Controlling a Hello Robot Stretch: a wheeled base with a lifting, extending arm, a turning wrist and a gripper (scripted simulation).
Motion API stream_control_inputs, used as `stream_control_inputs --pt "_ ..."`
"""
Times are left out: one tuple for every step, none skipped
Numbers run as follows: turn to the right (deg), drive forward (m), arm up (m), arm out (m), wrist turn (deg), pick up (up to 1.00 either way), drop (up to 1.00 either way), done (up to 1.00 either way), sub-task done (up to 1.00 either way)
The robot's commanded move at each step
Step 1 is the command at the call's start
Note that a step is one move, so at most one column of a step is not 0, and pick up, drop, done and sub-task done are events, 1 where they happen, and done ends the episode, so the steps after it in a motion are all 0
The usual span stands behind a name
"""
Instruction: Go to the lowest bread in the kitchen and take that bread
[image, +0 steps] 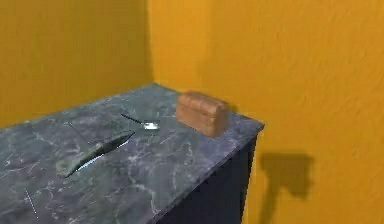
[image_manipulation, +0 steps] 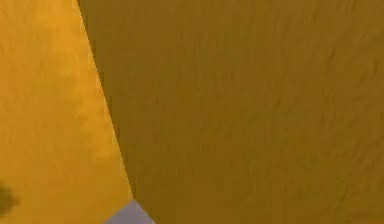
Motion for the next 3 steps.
stream_control_inputs --pt "-45.0 0.0 0.0 0.0 0.0 0.0 0.0 0.0 0.0" --pt "-45.0 0.0 0.0 0.0 0.0 0.0 0.0 0.0 0.0" --pt "-36.0 0.0 0.0 0.0 0.0 0.0 0.0 0.0 0.0"
